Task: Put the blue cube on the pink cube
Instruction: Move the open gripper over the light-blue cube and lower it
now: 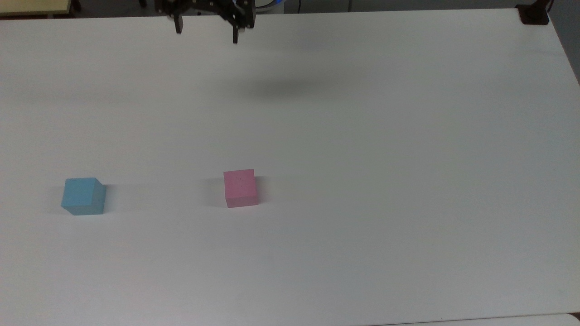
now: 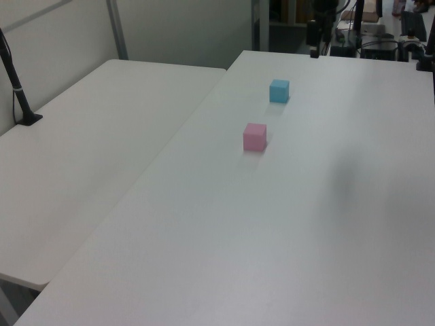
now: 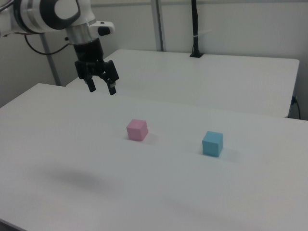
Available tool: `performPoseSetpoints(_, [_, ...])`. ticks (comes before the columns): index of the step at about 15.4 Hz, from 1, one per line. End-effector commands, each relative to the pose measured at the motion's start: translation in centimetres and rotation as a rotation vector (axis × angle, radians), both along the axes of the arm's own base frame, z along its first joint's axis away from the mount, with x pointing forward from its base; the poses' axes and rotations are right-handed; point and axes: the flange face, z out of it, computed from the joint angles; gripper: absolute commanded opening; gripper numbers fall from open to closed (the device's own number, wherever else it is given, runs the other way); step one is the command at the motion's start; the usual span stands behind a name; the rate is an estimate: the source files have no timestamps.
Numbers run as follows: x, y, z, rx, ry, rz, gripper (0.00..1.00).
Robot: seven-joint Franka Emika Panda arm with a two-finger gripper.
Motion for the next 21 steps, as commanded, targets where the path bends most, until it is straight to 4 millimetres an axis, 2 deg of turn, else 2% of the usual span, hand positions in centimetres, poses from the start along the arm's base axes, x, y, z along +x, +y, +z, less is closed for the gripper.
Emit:
performPoseSetpoints(1, [-0.5, 0.4, -2.7, 0.063, -0.009, 0.103, 1.00])
performPoseSetpoints(9, [0.1, 0.4, -3.7, 0.065, -0.003, 0.107, 1.00])
performPoseSetpoints(12, [3.4, 0.2, -5.1, 0.065, -0.041, 0.102, 1.00])
performPoseSetpoints(13, [4.5, -0.5, -5.5, 0.063, -0.046, 0.095, 1.00])
performPoseSetpoints(17, [8.1, -5.6, -9.0, 0.031, -0.128, 0.127, 1.00])
performPoseSetpoints(19, [9.6, -8.6, -11.7, 0.003, -0.164, 0.133, 1.00])
performPoseSetpoints(20, [10.6, -10.7, -14.5, -0.011, -0.171, 0.119, 1.00])
performPoseSetpoints(21, [11.5, -12.0, -16.3, -0.021, -0.187, 0.109, 1.00])
